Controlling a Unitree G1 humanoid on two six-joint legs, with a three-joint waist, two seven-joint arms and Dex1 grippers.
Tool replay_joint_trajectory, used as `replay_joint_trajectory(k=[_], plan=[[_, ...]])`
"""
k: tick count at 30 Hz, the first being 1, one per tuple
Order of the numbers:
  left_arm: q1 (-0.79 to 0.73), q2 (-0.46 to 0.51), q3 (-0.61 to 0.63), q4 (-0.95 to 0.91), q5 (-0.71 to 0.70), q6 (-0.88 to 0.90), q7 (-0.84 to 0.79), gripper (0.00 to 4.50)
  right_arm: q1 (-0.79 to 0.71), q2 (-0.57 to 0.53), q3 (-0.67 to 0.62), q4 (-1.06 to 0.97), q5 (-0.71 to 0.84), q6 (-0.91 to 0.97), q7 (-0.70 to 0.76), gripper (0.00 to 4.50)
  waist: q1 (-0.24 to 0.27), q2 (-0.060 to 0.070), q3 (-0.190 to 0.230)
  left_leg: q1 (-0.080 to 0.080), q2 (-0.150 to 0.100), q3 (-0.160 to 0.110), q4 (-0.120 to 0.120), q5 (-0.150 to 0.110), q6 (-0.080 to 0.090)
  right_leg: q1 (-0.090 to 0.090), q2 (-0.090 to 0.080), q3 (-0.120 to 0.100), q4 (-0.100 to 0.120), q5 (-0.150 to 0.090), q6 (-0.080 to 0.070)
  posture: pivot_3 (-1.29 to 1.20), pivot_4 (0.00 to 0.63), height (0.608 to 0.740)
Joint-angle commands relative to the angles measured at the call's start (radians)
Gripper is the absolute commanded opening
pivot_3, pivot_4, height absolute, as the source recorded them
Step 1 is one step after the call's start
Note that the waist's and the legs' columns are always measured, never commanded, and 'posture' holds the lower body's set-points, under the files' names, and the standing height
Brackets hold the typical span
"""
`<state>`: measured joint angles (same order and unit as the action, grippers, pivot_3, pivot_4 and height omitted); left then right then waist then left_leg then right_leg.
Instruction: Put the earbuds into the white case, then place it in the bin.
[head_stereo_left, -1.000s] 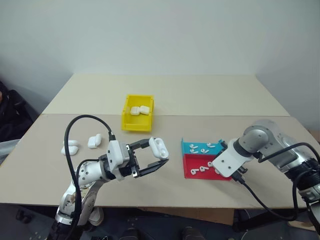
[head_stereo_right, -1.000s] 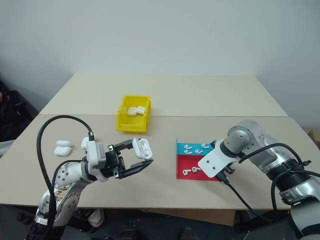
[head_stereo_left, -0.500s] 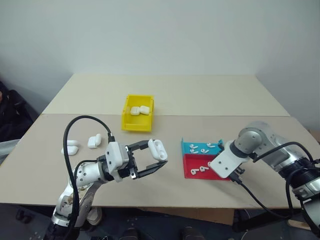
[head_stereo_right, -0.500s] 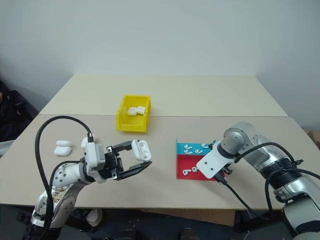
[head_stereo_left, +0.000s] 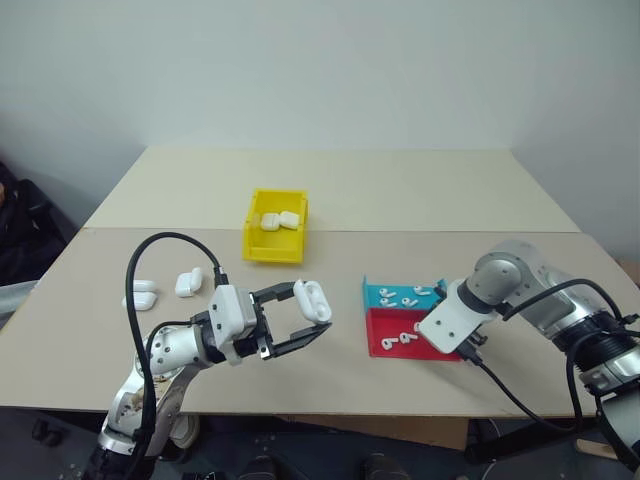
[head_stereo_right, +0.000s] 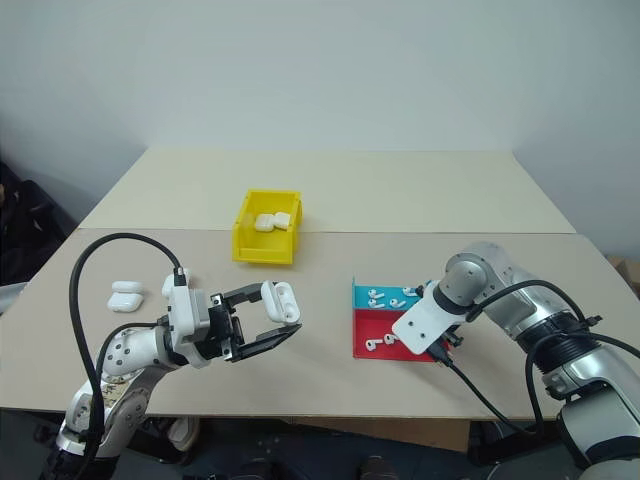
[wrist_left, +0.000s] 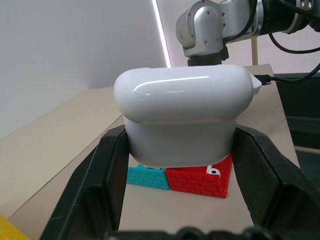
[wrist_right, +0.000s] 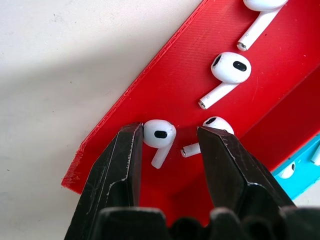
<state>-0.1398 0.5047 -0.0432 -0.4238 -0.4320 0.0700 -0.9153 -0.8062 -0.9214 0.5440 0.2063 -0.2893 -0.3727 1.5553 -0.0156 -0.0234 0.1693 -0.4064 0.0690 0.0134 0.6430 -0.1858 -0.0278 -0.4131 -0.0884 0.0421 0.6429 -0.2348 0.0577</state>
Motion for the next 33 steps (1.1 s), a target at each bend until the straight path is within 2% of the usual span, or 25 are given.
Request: replay_joint_trajectory(k=[1, 12, 16, 33], plan=[[-0.002, 0.011, 0.002, -0.046, -0.01, 0.001, 0.004, 2.77, -0.02, -0.006, -0.01, -0.015, 0.025, -0.025, 0.055, 2.12, 0.0, 0.0, 0.0, 0.0, 0.0, 0.0, 0.0, 0.0, 0.0, 0.0, 0.0, 0.0, 0.0, 0.0, 0.0, 0.0, 0.15, 0.74], [-0.009, 0.017, 0.0, -0.036, -0.005, -0.005, 0.003, 2.77, -0.016, -0.012, -0.005, 0.002, -0.002, -0.042, 0.043, 2.12, 0.0, 0.0, 0.0, 0.0, 0.0, 0.0, 0.0, 0.0, 0.0, 0.0, 0.0, 0.0, 0.0, 0.0, 0.0, 0.0, 0.15, 0.74], [-0.01, 0.019, 0.0, -0.035, -0.003, -0.004, 0.002, 2.77, -0.015, -0.013, -0.007, 0.0, 0.004, -0.046, 0.047, 1.28, 0.0, 0.0, 0.0, 0.0, 0.0, 0.0, 0.0, 0.0, 0.0, 0.0, 0.0, 0.0, 0.0, 0.0, -0.001, 0.0, 0.15, 0.74], [-0.013, 0.024, -0.007, -0.029, 0.004, -0.006, 0.002, 2.77, -0.009, -0.014, -0.013, -0.009, 0.005, -0.03, 0.045, 1.28, 0.0, 0.0, 0.0, 0.0, 0.0, 0.0, 0.0, 0.0, 0.0, 0.0, 0.0, 0.0, 0.0, -0.001, -0.001, 0.0, 0.15, 0.74]])
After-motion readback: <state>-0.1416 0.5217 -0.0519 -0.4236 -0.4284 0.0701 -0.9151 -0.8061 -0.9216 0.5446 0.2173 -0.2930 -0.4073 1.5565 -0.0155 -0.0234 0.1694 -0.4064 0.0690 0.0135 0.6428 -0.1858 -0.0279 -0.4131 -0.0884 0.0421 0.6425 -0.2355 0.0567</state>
